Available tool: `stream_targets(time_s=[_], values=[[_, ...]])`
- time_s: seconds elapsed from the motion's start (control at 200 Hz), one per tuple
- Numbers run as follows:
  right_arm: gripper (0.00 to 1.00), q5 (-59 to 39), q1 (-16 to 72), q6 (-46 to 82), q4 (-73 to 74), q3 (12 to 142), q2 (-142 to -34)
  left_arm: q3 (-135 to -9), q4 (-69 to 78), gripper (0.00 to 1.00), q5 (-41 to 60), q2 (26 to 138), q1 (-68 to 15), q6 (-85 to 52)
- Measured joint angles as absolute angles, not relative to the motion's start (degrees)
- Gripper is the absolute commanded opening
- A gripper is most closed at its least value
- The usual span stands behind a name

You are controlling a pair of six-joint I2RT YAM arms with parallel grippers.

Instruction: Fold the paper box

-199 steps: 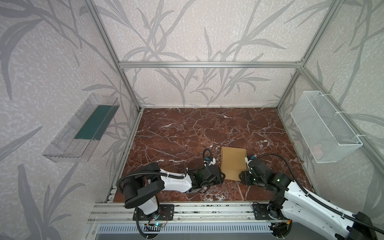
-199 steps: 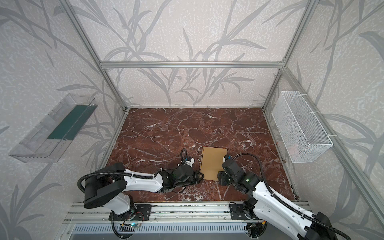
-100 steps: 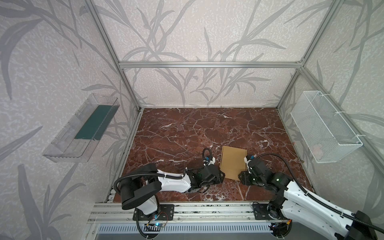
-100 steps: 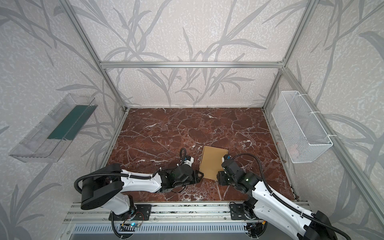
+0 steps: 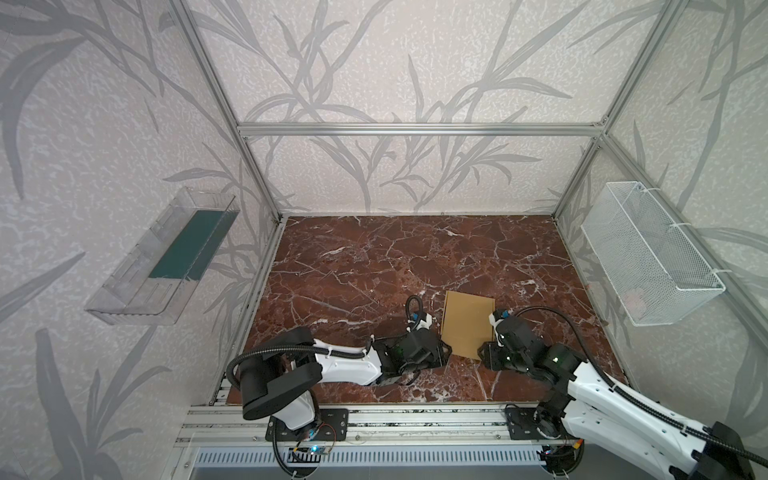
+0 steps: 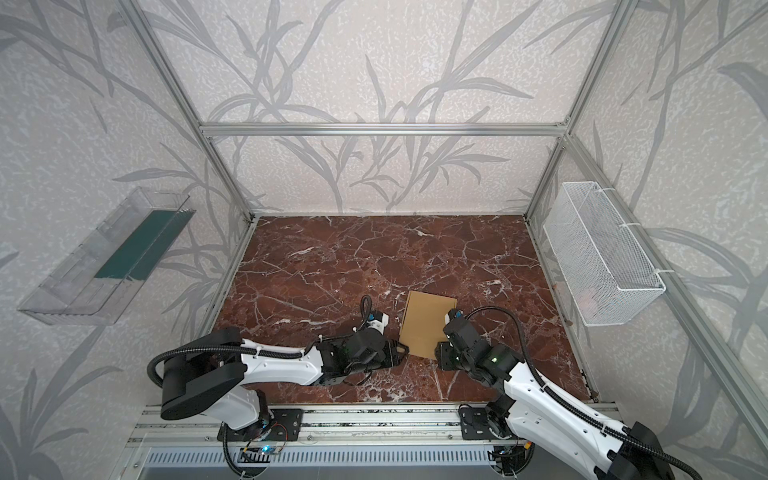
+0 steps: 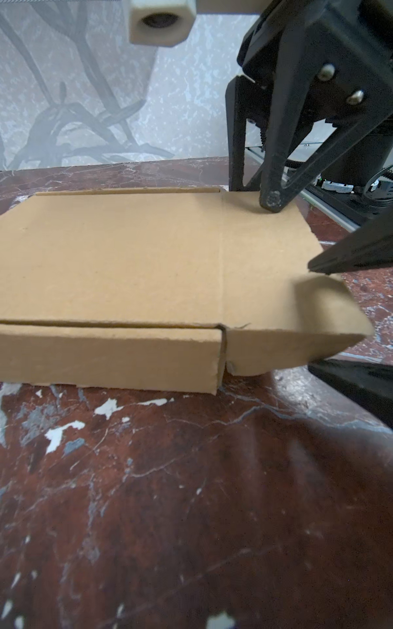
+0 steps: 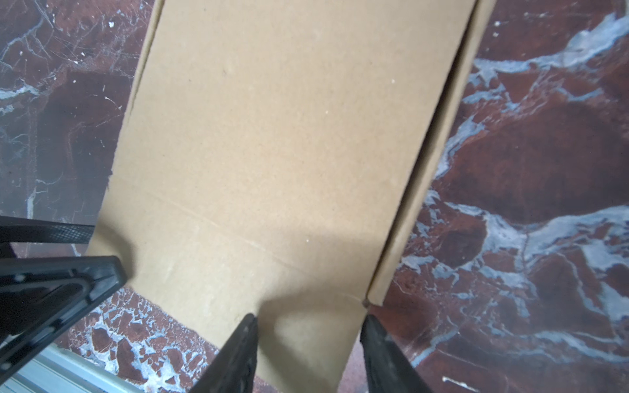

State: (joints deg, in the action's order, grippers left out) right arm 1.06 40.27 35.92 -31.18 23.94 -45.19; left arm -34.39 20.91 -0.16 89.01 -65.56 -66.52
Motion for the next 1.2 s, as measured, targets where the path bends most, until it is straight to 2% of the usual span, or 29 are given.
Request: stream_targets(time_s=[0.395,0.65,1.205], values=[[0.50,1.4,40.2,35.9,-31.2,23.9,-44.9,-33.8,12.8,0.48,-2.5,81.1,-65.5,-62.9],[0.50,1.4,40.0,35.9,-31.2,23.9,-45.0,-33.9,9.1,0.48,-3.3,79.1,-61.6,-58.8],[0.50,1.4,39.7,35.8,-31.1,23.9,-45.0,-35.5,20.5,0.47,4.0,91.4,-57.6,-56.7]])
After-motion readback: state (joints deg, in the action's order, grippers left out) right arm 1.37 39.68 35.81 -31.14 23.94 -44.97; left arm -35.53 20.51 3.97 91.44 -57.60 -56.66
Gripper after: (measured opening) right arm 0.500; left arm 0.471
